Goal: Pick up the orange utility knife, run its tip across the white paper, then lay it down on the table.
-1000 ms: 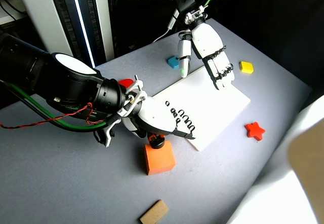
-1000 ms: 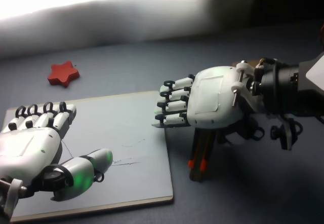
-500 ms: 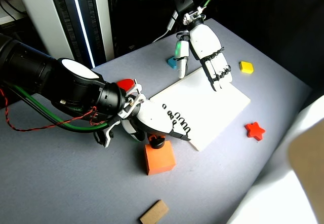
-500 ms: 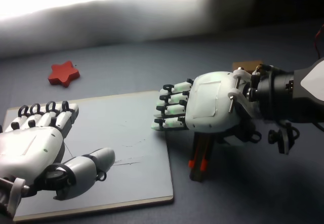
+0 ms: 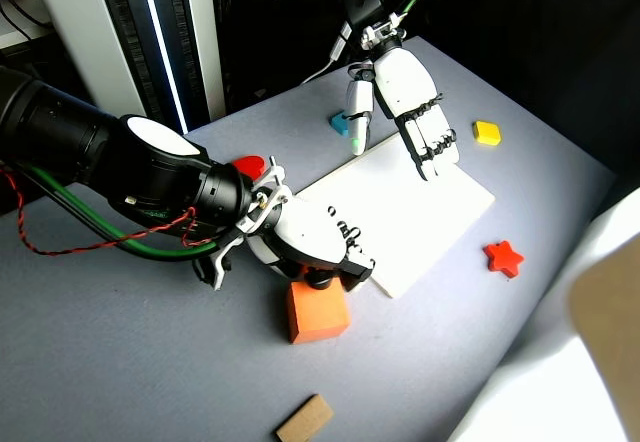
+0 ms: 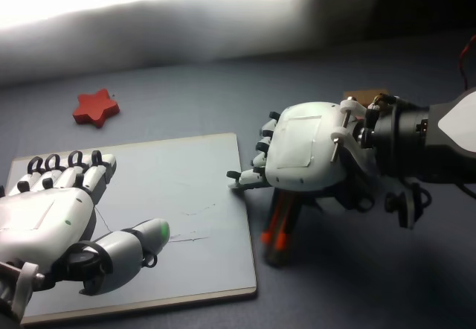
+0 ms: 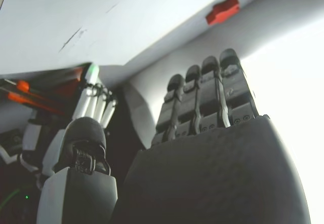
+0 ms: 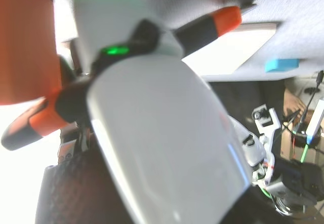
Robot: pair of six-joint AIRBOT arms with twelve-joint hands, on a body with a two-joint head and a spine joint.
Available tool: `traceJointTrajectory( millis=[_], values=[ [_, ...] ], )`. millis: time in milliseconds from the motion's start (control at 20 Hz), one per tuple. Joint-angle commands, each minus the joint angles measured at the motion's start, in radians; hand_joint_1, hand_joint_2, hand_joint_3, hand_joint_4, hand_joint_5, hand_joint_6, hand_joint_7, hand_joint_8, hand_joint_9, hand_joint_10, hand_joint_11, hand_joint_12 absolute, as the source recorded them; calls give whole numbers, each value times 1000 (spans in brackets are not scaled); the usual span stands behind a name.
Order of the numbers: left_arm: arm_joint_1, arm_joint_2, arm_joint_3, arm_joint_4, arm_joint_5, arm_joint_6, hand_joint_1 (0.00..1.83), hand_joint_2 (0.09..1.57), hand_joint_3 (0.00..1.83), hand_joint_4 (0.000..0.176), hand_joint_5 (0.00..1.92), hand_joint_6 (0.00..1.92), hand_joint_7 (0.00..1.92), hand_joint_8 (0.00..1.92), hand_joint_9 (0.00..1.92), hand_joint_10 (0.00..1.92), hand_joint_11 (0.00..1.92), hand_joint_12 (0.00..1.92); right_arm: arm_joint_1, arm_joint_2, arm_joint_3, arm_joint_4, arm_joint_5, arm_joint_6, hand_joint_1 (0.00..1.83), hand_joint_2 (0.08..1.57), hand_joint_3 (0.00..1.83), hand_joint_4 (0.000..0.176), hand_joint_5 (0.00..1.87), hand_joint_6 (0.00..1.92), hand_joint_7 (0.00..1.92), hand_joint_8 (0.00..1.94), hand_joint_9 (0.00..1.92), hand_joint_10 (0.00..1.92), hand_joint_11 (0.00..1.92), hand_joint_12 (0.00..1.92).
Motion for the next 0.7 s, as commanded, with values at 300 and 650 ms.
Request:
traceJointTrajectory(
  millis=[300,650],
  values=[
    [-5,-7,9,64,-80,1,0,1248,1,0,0,0,0,0,0,0,0,0,-4,20,0,-23,-61,-4,1387,1080,451,176,1407,1921,1607,1941,1761,1921,1833,1921],
    [-4,-8,12,64,-80,1,0,1251,2,0,0,0,0,0,0,0,0,0,44,62,-44,-23,-32,60,1401,1111,404,176,1357,1921,1555,1941,1721,1921,1806,1921]
  ],
)
